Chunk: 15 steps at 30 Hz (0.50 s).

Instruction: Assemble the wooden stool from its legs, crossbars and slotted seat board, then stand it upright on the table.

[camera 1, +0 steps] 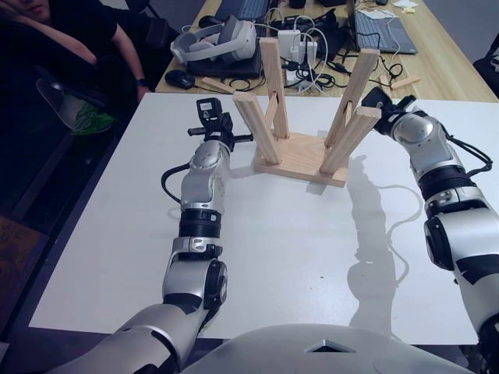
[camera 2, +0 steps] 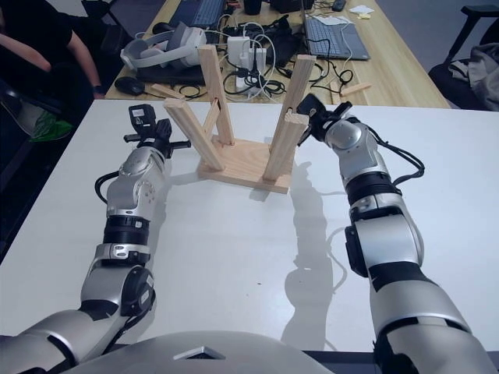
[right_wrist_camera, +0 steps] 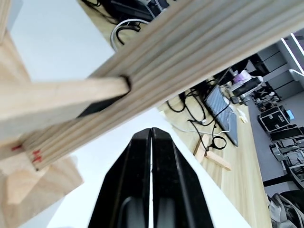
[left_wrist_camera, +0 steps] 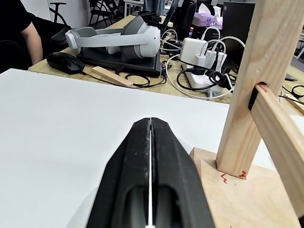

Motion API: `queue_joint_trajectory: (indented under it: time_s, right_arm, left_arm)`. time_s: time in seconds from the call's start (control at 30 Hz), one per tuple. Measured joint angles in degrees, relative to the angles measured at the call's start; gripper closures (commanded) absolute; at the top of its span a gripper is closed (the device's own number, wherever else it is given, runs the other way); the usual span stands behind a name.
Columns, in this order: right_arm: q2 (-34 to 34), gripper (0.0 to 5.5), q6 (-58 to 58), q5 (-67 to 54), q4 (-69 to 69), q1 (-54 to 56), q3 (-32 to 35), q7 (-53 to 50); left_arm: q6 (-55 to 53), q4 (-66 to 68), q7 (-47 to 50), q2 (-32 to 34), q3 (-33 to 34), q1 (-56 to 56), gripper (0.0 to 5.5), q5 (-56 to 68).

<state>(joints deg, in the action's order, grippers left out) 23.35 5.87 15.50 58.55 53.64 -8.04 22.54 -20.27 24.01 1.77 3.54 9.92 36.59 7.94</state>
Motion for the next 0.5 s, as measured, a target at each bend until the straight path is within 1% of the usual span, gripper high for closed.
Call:
queue_joint_trajectory:
  time_s: [0.1, 0.17, 0.23, 0.33, 0.43, 0.5]
  right_arm:
    - [0.1, 5.50, -1.4, -2.1, -6.0, -3.2, 2.4, -2.0]
    - [0.9, 5.50, -3.2, -2.8, -8.5, -5.0, 3.1, -2.2]
    - [2.7, 5.50, -4.5, -3.0, -9.2, -6.1, 4.4, -3.0]
    - [5.0, 5.50, -5.8, -3.0, -9.1, -6.3, 5.3, -4.3]
    - [6.8, 5.50, -7.3, -3.2, -8.9, -6.3, 6.7, -5.5]
    - [8.4, 5.50, -7.7, -3.3, -8.9, -6.8, 7.1, -5.7]
  left_arm:
    - [0.9, 1.5, -2.9, 0.1, -0.5, 0.6, 5.47, 0.7]
    - [1.1, 0.0, -7.1, -0.5, -1.0, 0.0, 5.47, 2.9]
    - [1.4, -1.6, -11.6, -1.4, -1.7, -1.1, 5.47, 5.3]
    - [1.0, -3.6, -17.1, -1.0, -3.1, -3.8, 5.47, 7.0]
    - [-0.4, -6.3, -21.2, -0.7, -5.6, -5.4, 5.47, 7.6]
    - [-1.0, -7.8, -22.3, -0.6, -6.4, -6.2, 5.47, 7.8]
